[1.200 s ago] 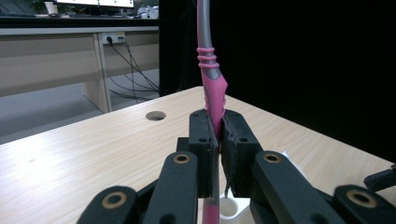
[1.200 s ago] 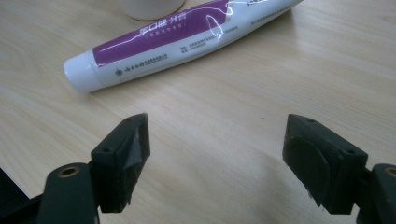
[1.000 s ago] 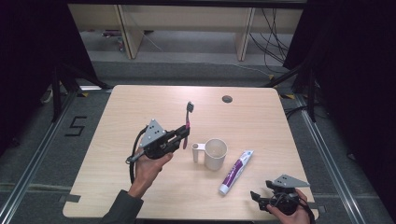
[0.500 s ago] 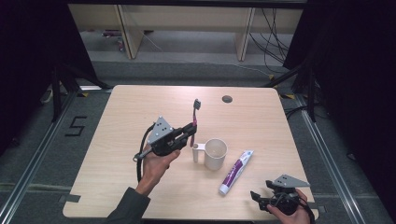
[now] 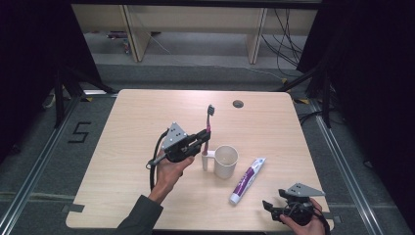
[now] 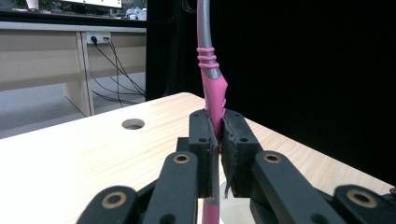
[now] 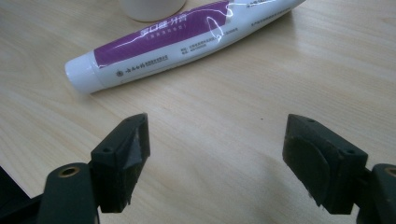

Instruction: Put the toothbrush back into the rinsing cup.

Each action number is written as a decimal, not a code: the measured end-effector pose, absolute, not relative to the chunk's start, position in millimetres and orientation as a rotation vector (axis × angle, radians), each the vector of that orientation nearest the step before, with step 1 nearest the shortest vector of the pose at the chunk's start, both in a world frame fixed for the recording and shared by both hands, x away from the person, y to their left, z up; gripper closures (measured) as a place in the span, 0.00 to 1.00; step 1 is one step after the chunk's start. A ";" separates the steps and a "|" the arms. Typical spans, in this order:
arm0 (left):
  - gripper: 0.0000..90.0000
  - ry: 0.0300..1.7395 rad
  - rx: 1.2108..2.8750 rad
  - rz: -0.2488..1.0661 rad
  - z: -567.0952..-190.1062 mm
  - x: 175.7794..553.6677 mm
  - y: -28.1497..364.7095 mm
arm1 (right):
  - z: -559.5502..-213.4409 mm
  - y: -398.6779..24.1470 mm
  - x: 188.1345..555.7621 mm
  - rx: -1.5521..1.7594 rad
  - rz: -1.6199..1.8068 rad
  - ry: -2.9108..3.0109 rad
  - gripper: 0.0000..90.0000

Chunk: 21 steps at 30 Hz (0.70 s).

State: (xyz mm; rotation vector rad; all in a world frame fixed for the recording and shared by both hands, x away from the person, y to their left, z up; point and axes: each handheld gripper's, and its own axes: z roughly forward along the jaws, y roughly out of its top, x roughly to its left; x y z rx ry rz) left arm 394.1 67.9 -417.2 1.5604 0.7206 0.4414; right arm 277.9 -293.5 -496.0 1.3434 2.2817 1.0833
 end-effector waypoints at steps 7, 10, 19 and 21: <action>0.91 0.730 1.561 0.440 -423.2 397.0 67.4 | -495.6 -292.1 276.9 1.364 1.083 2.288 0.27; 0.91 0.735 1.563 0.437 -426.9 396.9 68.0 | -495.3 -291.3 275.9 1.390 1.083 2.286 0.27; 0.91 0.735 1.586 0.422 -439.0 393.0 67.7 | -496.0 -292.1 277.0 1.370 1.080 2.276 0.27; 0.91 0.729 1.596 0.418 -441.4 392.0 68.3 | -496.0 -293.2 277.5 1.352 1.084 2.282 0.27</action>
